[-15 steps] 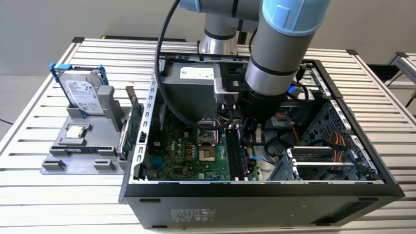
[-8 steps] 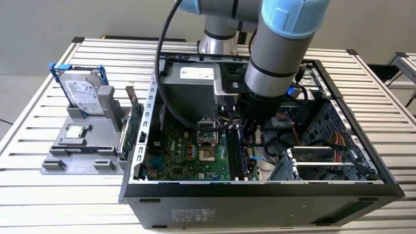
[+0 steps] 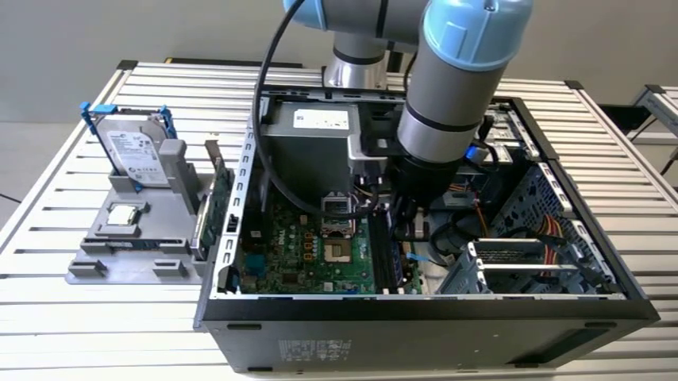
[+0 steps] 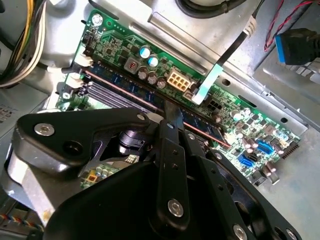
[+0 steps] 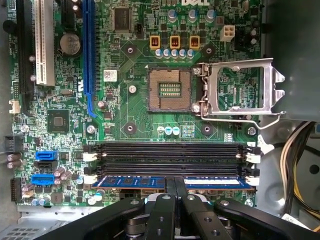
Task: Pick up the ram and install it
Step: 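Press down the ram until it locks into place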
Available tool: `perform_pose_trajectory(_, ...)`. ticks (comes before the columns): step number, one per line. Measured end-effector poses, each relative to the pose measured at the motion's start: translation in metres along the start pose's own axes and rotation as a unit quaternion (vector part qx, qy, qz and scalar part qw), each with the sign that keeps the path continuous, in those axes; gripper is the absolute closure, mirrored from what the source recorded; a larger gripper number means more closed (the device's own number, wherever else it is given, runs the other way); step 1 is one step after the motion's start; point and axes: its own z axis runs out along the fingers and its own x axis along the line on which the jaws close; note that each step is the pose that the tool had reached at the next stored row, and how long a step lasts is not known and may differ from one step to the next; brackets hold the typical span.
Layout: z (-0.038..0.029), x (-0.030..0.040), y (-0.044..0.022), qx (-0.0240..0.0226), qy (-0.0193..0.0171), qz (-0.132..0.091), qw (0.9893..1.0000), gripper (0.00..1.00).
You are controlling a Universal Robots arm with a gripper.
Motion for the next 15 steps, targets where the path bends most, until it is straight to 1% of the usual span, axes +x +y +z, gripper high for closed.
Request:
perform_pose_trajectory(1,0.0014,-0.0002,0.0,0.0001,-0.0005,0.0,1.0,1.0)
perform_pose_trajectory(3,0.0033,-0.0002,0.0,0.0001,-0.0003,0.0,1.0,1.0)
perform_pose_trajectory(11,0.004,-0.0003,-0.0001,0.0001,-0.0002,0.0,1.0,1.0)
perform_pose_trajectory(13,0.0021,-0.0004,-0.0001,0.0002,-0.0005,0.0,1.0,1.0)
perform_pose_trajectory(15,-0.0023,-0.0007,-0.0001,0.0006,-0.0026,0.0,1.0,1.0)
